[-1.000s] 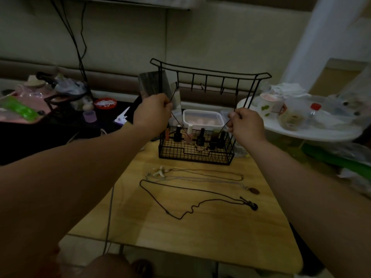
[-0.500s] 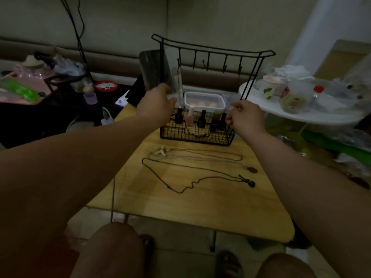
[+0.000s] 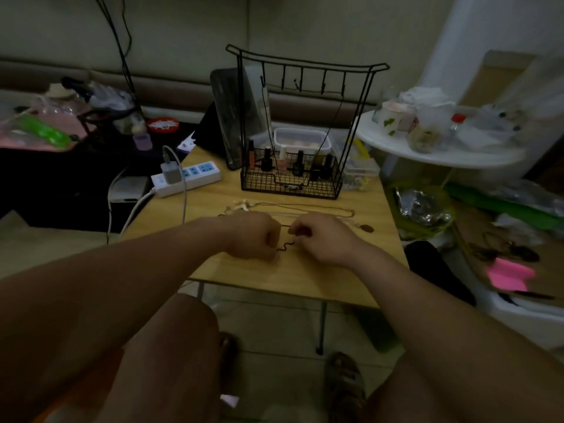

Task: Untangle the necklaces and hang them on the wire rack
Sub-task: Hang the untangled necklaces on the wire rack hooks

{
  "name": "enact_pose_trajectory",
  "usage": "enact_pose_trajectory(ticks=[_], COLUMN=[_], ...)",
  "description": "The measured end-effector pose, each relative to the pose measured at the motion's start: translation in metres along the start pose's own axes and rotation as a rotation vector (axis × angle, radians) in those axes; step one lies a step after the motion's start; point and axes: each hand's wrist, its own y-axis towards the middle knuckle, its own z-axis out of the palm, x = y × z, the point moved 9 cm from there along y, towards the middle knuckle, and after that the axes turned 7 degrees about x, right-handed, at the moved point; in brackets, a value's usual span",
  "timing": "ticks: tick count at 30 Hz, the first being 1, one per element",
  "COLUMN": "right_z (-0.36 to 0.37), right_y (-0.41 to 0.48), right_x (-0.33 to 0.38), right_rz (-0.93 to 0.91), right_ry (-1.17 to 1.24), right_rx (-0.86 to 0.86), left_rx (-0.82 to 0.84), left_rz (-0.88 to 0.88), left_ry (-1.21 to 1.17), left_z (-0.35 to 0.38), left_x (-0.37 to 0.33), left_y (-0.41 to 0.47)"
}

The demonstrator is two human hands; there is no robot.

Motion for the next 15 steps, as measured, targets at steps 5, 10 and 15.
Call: enact_pose_trajectory(ticks=[5,10,15], right_z=[0.018,0.028,0.033], right_y=[0.000,-0.001,0.001], right_x=[0.012,0.017,0.013], right_rz=[-0.006,0.001,0.036], right_ry=[-0.072,-0.100,-0.080], right_rx=[0.068,0.043,-0.008], left_rx=[-0.126,-0.243,-0.328], left_rz=[0.010,-0.003,-0.013], left_ry=[0.056,0.073,-0.315], left_z=[0.013,0.015,0.009], left_x=[-0.009,-0.016,-0.008], left_y=[-0.003,-0.005,-0.006])
